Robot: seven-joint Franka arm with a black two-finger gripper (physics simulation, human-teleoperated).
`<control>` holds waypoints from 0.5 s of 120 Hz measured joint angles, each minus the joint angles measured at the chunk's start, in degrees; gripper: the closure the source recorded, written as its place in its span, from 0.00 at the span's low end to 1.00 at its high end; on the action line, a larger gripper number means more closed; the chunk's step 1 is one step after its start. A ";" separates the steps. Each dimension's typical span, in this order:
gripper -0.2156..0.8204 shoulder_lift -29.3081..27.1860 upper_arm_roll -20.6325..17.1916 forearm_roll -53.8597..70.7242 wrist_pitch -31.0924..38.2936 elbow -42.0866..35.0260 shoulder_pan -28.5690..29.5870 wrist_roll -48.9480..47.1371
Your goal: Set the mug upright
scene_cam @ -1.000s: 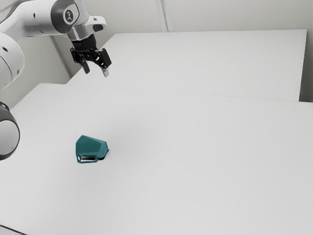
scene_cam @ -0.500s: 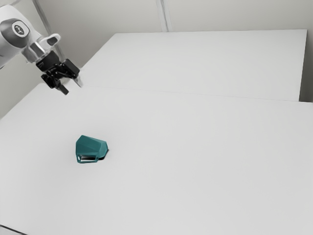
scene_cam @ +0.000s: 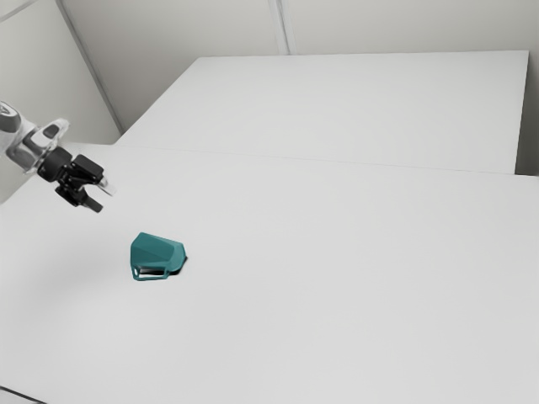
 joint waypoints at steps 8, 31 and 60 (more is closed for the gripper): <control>0.21 1.99 -0.02 -1.77 -0.10 -0.69 1.04 2.75; 0.21 6.60 -0.08 -5.82 -0.26 -1.88 1.57 9.53; 0.21 9.21 -0.36 -9.56 -0.09 -4.52 1.50 15.63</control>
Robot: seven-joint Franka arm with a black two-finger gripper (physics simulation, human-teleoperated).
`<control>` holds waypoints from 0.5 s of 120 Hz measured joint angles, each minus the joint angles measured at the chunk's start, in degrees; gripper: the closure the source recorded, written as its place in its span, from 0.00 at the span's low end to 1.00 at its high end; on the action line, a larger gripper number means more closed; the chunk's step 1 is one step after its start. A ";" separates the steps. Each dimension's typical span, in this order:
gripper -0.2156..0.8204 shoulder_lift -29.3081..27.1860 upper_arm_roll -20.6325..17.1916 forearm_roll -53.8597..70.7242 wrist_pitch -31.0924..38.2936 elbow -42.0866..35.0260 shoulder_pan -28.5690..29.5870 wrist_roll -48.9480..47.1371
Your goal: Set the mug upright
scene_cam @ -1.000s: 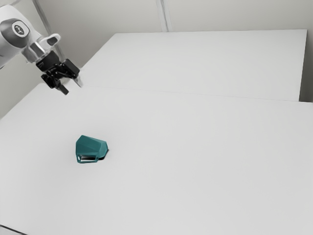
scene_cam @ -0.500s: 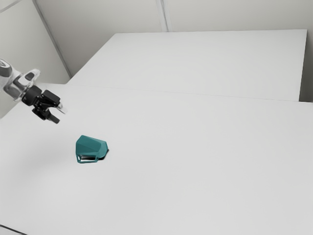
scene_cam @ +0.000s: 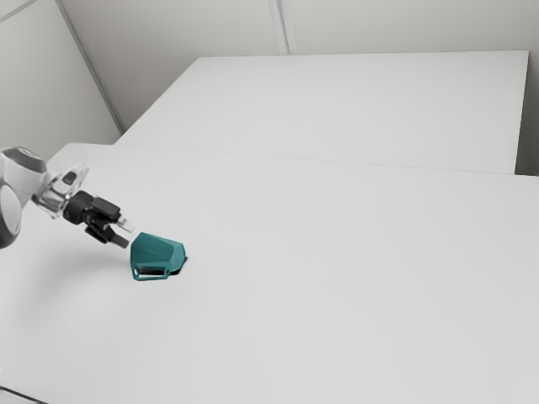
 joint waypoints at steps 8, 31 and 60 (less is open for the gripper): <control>0.21 0.34 -0.05 -1.51 0.07 -0.29 0.02 1.28; 0.21 0.55 -0.11 -6.39 0.18 -3.12 0.03 4.00; 0.50 0.81 -0.09 -8.40 0.22 -4.86 0.03 6.08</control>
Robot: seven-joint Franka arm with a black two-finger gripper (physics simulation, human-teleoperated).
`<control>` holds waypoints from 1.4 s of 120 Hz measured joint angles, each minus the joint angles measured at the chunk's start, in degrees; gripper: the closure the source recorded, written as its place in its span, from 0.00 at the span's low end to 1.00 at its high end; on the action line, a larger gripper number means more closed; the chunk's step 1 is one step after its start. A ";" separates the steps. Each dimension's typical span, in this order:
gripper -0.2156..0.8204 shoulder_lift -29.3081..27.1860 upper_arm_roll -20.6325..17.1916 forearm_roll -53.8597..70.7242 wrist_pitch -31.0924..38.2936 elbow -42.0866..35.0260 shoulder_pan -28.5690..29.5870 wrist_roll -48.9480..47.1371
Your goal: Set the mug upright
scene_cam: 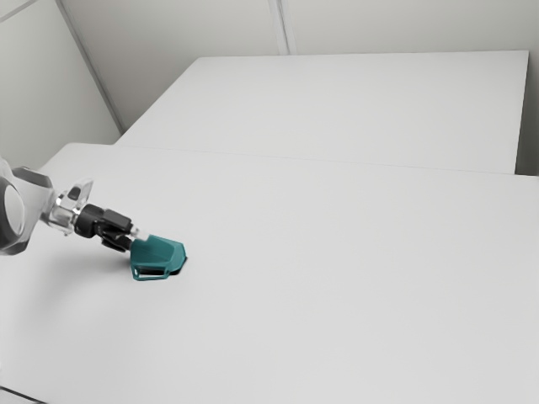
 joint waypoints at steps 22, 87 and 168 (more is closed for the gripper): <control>0.81 -0.09 -0.02 -0.07 -0.10 -0.01 -0.07 0.99; 0.96 -11.54 -0.04 4.24 -1.30 0.15 -5.32 1.05; 0.97 -16.64 -20.00 52.92 31.02 0.68 -15.33 -31.55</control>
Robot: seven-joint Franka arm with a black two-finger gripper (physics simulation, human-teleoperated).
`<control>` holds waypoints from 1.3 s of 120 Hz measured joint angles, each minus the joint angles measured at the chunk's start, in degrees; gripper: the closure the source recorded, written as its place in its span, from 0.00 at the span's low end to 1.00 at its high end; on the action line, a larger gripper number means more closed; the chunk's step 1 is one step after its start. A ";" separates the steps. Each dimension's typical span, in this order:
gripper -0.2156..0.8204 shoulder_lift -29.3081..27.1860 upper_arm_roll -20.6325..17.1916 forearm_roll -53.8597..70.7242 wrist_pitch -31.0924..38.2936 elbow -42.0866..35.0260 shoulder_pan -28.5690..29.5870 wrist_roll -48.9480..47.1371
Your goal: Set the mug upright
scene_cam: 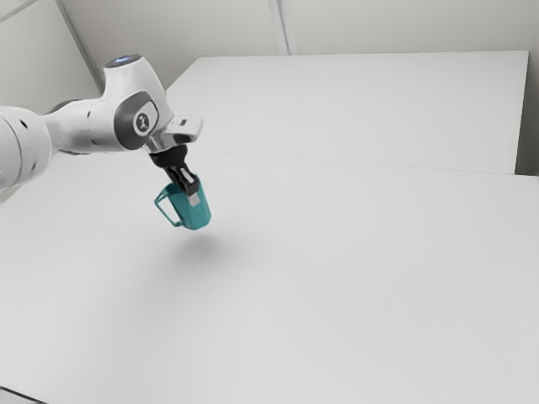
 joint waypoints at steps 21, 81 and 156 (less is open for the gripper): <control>0.97 0.11 -1.39 0.68 4.77 -2.89 -0.03 -7.74; 0.97 2.20 -2.89 0.37 11.07 -6.61 -0.07 -21.14; 0.31 -0.75 -3.26 -0.42 8.57 -4.34 -0.08 -26.31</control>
